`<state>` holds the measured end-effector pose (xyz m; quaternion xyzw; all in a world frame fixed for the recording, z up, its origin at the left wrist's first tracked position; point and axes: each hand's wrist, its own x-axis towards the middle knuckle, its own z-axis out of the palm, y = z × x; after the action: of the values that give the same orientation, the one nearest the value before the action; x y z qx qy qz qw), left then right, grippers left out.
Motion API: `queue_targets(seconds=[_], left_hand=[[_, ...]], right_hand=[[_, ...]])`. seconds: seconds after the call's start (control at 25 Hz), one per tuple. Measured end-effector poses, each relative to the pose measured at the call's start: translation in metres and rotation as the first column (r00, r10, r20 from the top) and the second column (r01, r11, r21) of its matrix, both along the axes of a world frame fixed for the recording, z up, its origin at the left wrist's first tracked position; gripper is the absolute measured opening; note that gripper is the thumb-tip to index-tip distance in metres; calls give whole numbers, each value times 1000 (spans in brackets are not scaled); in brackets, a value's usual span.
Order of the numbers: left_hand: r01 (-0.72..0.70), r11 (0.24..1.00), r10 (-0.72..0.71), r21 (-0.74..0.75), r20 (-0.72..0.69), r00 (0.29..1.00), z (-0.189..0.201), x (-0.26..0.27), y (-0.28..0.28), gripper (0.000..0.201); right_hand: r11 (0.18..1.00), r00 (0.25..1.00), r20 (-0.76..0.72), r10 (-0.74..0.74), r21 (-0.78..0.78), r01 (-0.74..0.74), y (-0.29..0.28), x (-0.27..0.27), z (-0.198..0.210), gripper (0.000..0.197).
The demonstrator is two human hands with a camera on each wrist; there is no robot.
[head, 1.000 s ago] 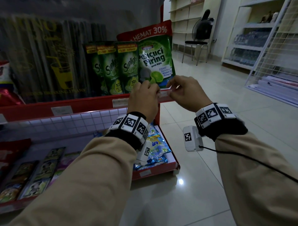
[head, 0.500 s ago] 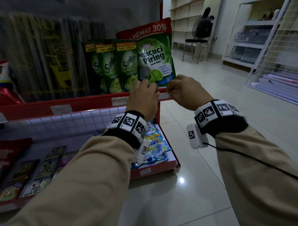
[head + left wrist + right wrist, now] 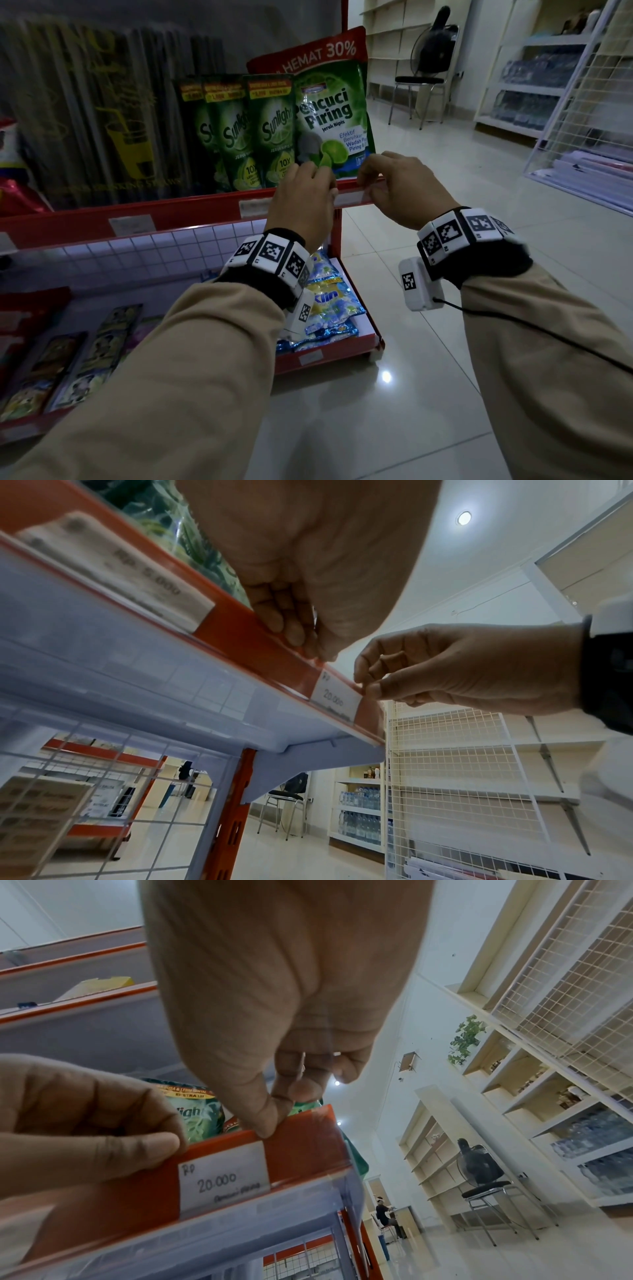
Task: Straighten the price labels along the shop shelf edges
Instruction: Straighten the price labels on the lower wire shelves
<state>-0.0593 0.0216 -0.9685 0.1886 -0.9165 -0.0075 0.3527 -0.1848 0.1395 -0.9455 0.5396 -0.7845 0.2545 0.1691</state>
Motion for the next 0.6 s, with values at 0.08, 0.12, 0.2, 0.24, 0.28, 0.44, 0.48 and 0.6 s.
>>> queue_targets(seconds=[0.08, 0.12, 0.2, 0.24, 0.28, 0.44, 0.48, 0.6], left_hand=[[7, 1000, -8, -20, -7, 1000, -1, 2, 1, 14], [0, 999, 0, -37, -6, 1000, -1, 4, 1, 13], [-46, 996, 45, -79, -15, 999, -2, 9, 2, 14], [-78, 991, 76, -108, -17, 997, -2, 12, 1, 17], [-104, 985, 104, -137, -11, 995, -3, 14, 1, 22], [-127, 968, 135, -216, 19, 991, -14, 20, 3, 41], [-132, 962, 138, -240, 9, 990, -19, 21, 5, 46], [-123, 953, 113, -277, -51, 992, -42, 26, 9, 51]], right_hand=[[1000, 1000, -5, -10, -14, 10, 1, 0, -2, 18], [1000, 1000, -13, -14, -23, 14, 1, -1, -3, 18], [998, 999, -37, -25, -64, 23, 3, -1, -8, 20], [995, 998, -47, -29, -94, 24, 4, -1, -11, 22], [992, 998, -56, -26, -128, 19, 5, -1, -15, 24], [959, 996, -87, -35, -282, 9, 5, 1, -38, 32], [944, 995, -85, -43, -330, 13, 5, 1, -45, 32], [901, 999, 49, -20, -432, 39, 7, 2, -82, 30]])
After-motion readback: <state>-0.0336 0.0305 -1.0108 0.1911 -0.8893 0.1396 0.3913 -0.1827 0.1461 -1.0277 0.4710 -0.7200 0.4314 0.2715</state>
